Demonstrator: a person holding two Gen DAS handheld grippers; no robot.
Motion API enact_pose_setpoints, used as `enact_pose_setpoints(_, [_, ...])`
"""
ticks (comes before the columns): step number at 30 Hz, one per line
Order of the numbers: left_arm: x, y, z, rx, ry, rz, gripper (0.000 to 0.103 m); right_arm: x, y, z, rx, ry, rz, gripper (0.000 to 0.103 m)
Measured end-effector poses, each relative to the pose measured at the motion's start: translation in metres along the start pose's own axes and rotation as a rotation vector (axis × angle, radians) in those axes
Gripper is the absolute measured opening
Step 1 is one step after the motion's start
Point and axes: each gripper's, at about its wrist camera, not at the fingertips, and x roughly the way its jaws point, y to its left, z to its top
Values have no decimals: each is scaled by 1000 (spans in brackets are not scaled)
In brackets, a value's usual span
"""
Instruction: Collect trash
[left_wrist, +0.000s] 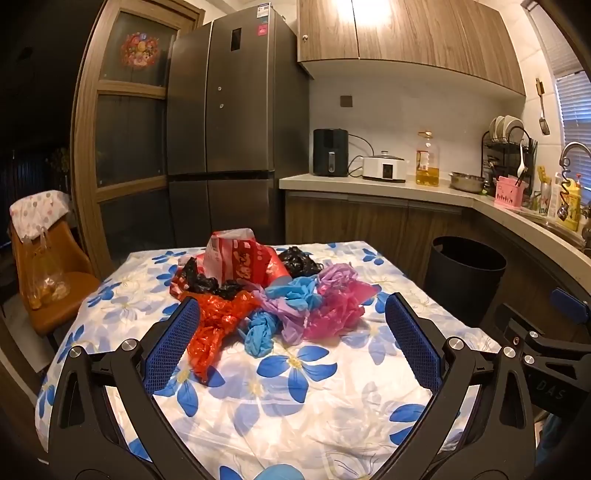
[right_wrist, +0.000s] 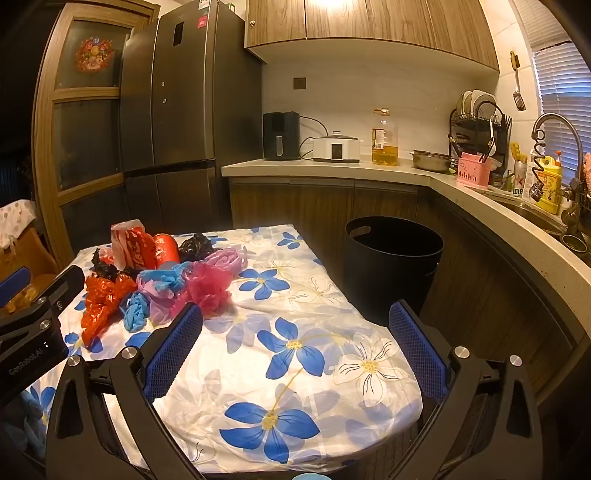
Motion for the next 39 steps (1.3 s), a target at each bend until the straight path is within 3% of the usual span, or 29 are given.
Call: enact_pose_setpoints(39, [3, -1, -4, -18, 4, -15, 99, -1, 0, 1, 0, -4, -3, 98])
